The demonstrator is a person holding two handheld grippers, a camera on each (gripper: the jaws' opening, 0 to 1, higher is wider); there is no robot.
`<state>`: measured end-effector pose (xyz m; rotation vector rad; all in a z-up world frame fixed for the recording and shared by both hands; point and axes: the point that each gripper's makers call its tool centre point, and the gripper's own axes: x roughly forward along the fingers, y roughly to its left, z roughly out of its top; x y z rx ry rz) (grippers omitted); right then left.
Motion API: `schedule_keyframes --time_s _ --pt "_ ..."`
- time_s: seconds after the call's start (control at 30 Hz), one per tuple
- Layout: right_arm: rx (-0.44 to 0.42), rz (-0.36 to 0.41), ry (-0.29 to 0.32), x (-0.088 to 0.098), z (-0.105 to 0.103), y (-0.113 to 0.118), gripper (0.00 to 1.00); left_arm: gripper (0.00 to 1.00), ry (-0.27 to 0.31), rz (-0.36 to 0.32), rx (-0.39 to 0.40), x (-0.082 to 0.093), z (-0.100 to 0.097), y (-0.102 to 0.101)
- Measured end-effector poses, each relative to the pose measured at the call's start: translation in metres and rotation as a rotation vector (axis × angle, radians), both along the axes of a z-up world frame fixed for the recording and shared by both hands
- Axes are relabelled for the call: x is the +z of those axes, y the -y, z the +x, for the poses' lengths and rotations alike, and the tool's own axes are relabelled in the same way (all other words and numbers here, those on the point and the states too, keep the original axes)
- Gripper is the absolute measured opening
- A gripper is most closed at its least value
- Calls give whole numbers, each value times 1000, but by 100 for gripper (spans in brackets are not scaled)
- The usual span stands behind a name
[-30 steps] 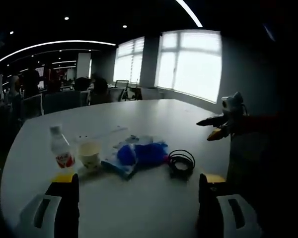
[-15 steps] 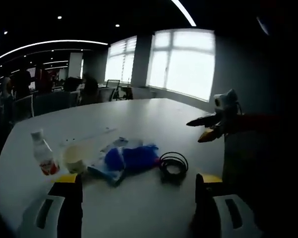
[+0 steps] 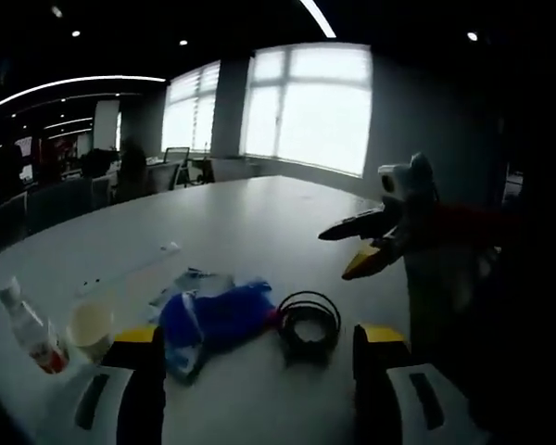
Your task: Arrange the tabletop items into an orderly group along one side of the table until the central work area is clear of visible clutter.
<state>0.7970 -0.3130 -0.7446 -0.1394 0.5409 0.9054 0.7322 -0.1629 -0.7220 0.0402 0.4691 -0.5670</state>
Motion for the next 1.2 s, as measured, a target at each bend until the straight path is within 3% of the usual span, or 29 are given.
schedule_keyframes --time_s 0.43,0.57,0.87,0.97,1.2 --pt "17 -5 -3 -10 21 -14 64 67 11 26 -25 -4 40 -1" --pt "5 -28 -4 -21 27 -14 59 61 3 43 -4 -13 53 -5" --pt "-72 -5 -33 -38 37 -18 49 43 -20 91 36 -34 76 -13" --pt "-103 10 -47 -43 40 -22 43 41 -37 142 54 -44 80 -19" --pt "-128 32 -98 -58 42 -30 34 33 -84 131 102 -58 88 -28"
